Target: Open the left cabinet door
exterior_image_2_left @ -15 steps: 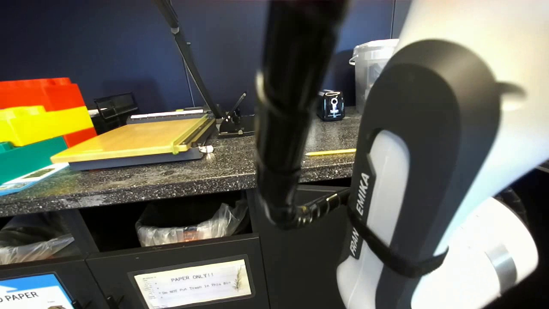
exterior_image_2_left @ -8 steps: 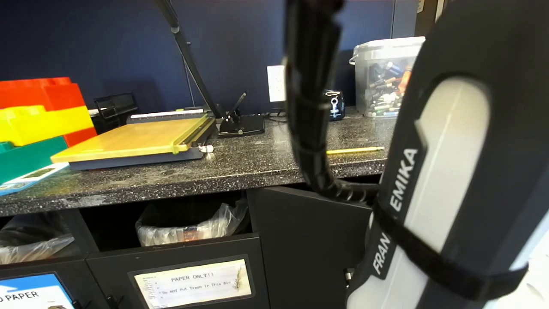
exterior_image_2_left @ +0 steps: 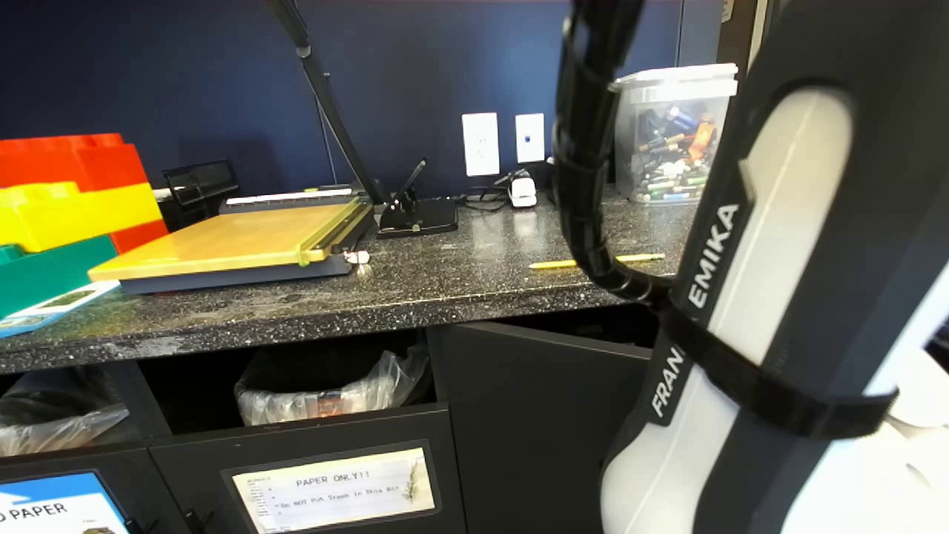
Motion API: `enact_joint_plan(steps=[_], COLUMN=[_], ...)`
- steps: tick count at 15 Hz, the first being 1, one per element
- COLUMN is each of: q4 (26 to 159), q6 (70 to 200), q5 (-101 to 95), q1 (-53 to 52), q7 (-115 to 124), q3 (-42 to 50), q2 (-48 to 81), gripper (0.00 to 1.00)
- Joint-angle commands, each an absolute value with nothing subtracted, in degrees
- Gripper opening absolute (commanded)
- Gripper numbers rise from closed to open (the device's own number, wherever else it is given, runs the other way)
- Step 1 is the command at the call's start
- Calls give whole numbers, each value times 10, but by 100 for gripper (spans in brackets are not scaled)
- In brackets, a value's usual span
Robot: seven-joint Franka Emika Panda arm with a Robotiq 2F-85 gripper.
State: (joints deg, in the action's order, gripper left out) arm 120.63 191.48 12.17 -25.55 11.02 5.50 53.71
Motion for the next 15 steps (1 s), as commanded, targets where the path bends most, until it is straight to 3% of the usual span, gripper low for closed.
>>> enact_joint_plan(steps=[1,3,8,9,10,12,15], q4=[1243,1255,1274,1263,1267,1267,1266], q6=[1862,1836,1692,1734,1720,1721,1724], q5=[155,172,95,99,101,101,100], q1=[-234,-225,-51,-112,-94,-95,-102], q7=[141,172,49,94,87,88,89], q3=[12,-2,-159,-93,-108,-103,-102], q2=[448,417,335,388,376,377,386], gripper=[43,55,92,100,83,98,100])
